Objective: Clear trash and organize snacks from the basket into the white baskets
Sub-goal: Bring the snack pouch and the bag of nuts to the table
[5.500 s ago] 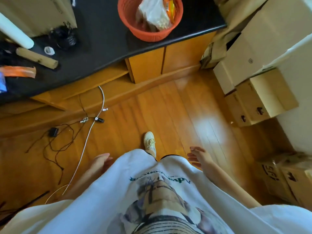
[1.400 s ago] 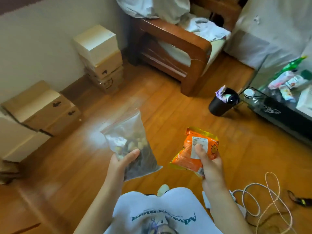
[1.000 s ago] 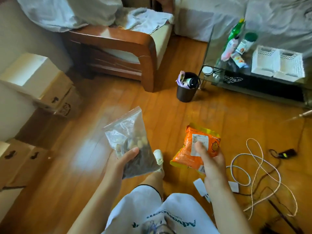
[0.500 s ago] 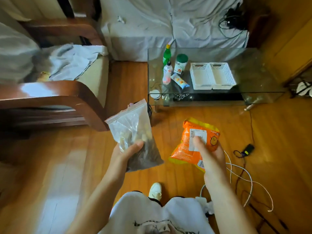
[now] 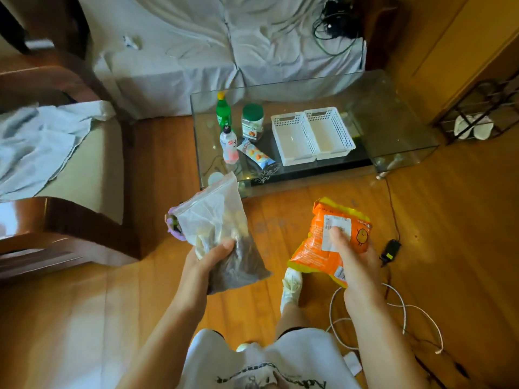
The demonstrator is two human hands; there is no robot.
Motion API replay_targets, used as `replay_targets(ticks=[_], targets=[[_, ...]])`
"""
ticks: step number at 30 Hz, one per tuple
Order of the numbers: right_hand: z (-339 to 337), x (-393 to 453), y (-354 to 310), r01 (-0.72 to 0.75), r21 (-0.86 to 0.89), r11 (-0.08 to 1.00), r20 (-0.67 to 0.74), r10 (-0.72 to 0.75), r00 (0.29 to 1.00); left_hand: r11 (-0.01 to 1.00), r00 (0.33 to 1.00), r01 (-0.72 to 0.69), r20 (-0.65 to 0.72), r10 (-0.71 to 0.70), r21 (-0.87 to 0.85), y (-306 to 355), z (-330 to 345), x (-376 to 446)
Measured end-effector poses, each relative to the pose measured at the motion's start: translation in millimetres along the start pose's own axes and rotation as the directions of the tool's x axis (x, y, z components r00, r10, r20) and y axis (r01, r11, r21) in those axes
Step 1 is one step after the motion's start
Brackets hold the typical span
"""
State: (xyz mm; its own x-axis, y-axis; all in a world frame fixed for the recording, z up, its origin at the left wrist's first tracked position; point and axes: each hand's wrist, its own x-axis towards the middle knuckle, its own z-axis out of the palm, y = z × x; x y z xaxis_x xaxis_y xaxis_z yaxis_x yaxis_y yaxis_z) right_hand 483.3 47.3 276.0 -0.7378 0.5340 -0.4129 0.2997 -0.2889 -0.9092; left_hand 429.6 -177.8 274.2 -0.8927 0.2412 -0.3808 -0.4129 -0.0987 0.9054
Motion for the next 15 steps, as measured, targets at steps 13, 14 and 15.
replay_targets(ticks=[13,14,15], targets=[[-35,218,-118,0.022,-0.069,0.997,-0.043,-0.025,0.999,0.999,1.0,-0.002,0.007,0.003,-0.037,61,138,196],[-33,229,-121,0.01,-0.076,0.997,-0.039,-0.013,0.999,0.999,1.0,0.0,0.004,0.0,-0.043,62,143,204],[-31,239,-122,-0.002,-0.085,0.996,-0.035,0.0,0.999,0.999,1.0,0.003,0.001,-0.003,-0.052,64,146,212]])
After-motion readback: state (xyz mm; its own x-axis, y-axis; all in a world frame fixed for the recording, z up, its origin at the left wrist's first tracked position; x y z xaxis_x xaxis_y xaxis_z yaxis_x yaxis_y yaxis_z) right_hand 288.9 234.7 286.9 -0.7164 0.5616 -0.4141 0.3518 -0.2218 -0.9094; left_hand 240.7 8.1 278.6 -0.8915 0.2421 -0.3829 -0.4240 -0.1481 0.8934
